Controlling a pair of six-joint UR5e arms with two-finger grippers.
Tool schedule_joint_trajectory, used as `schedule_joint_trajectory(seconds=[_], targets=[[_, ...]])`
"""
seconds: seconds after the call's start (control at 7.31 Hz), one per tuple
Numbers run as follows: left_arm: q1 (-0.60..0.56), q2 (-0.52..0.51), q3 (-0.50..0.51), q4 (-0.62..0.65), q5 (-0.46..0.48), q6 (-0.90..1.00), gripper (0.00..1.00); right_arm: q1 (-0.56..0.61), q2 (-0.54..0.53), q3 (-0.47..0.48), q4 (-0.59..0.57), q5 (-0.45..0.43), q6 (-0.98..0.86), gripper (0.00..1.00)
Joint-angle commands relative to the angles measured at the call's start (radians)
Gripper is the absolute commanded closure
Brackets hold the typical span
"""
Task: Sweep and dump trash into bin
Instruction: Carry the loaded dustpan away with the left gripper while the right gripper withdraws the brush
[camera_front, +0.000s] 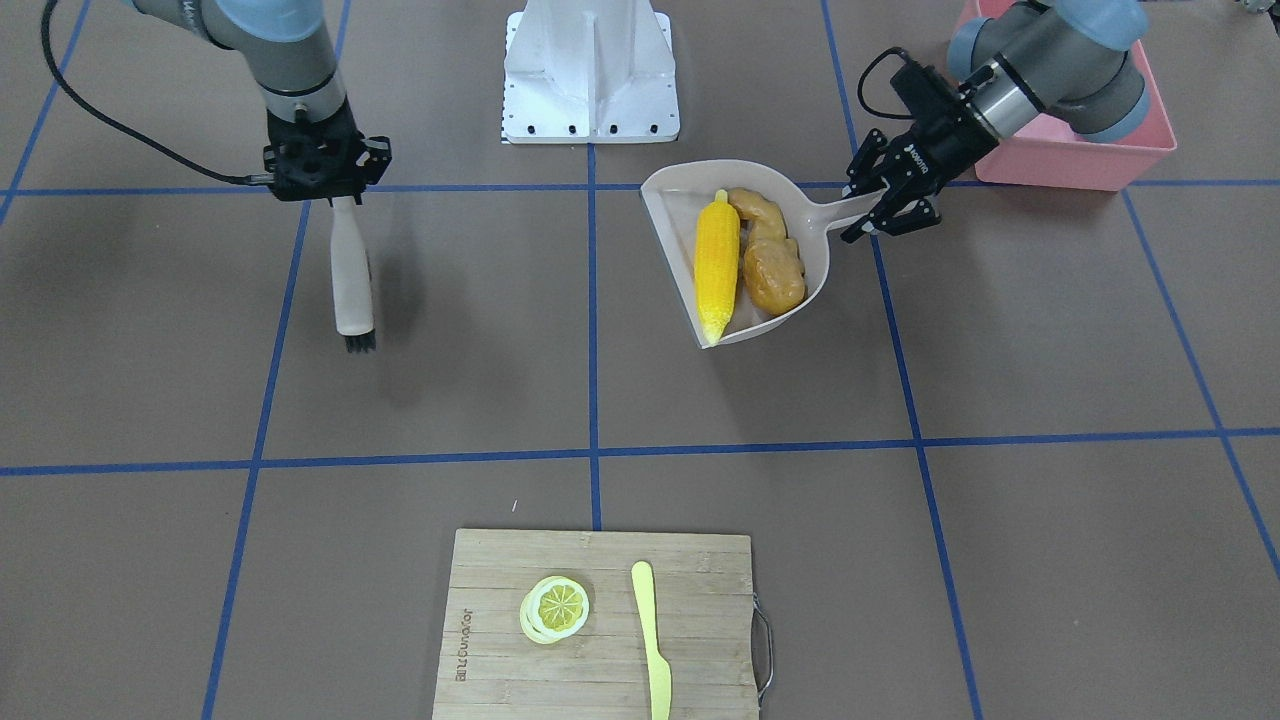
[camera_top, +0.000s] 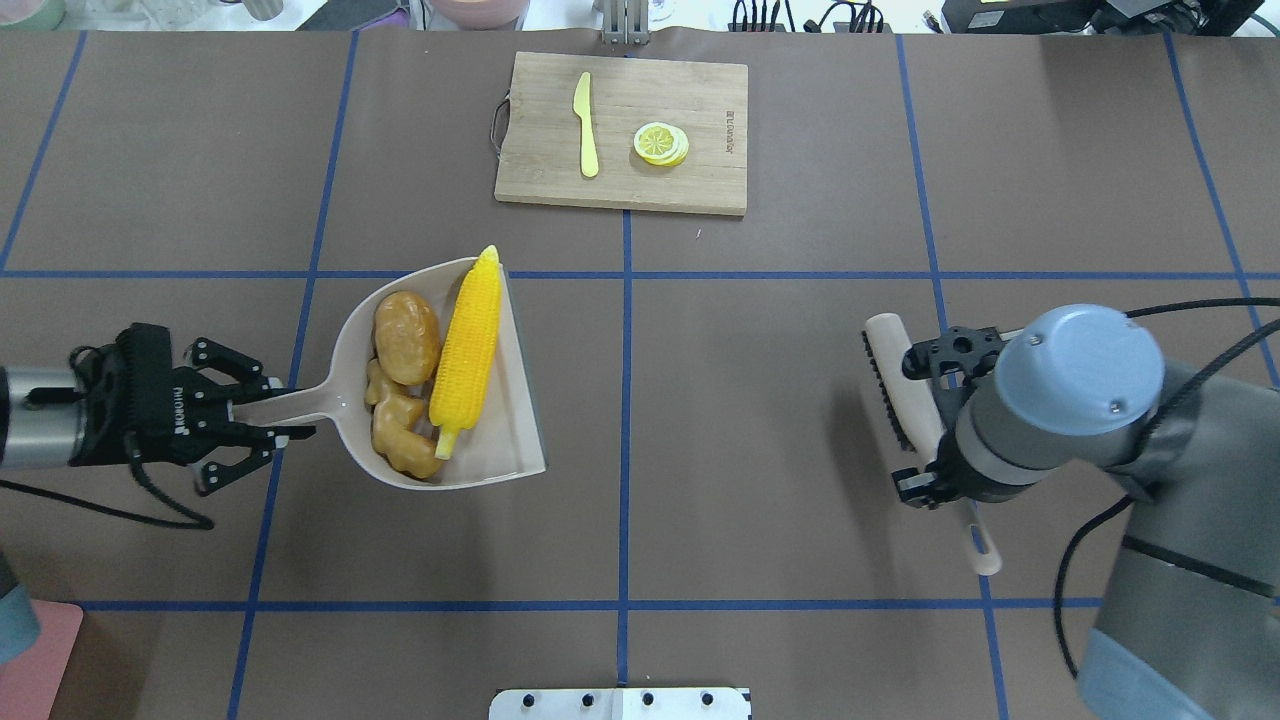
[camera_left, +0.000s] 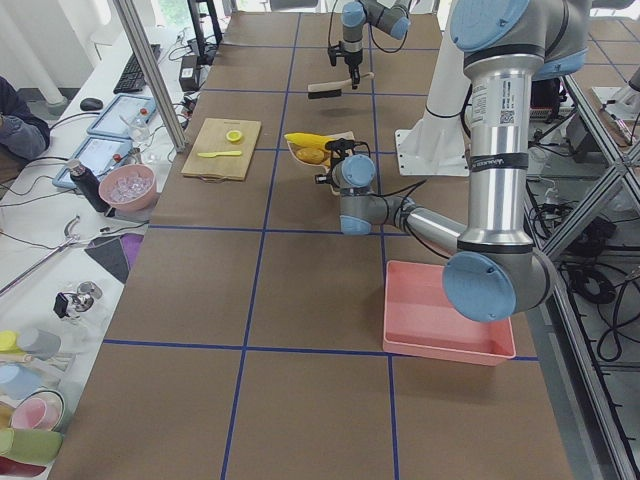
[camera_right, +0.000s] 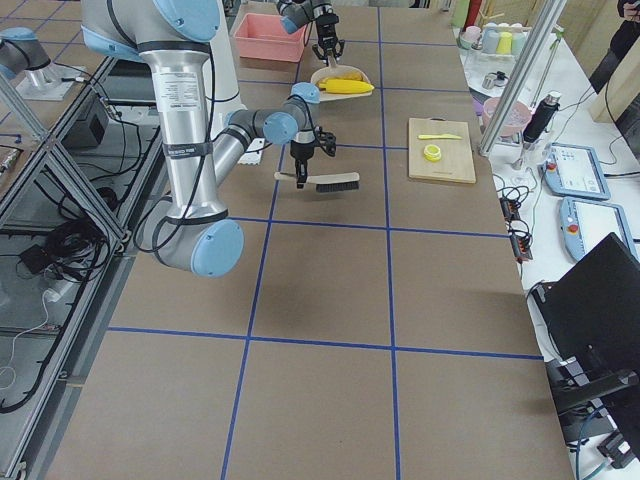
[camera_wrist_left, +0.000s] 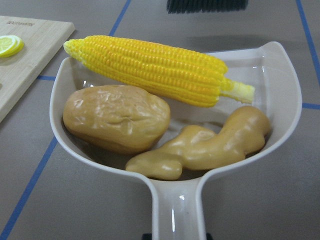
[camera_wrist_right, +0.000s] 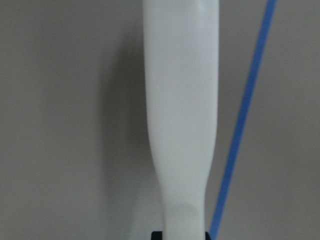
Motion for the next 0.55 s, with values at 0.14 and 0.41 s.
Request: schedule_joint_trajectory(seconds=[0.14,0.41], targets=[[-0.006,0.188,-0.087,-0.114,0.010,0.002,1.00,0.170,-0.321,-0.059,0.340,0.116,-0.068,1.00],[-0.009,0.291,-0.081,-0.224,0.053,-0.024,1.00,0.179,-0.388,-0.202,0.596,0.144,-0.036,1.00]])
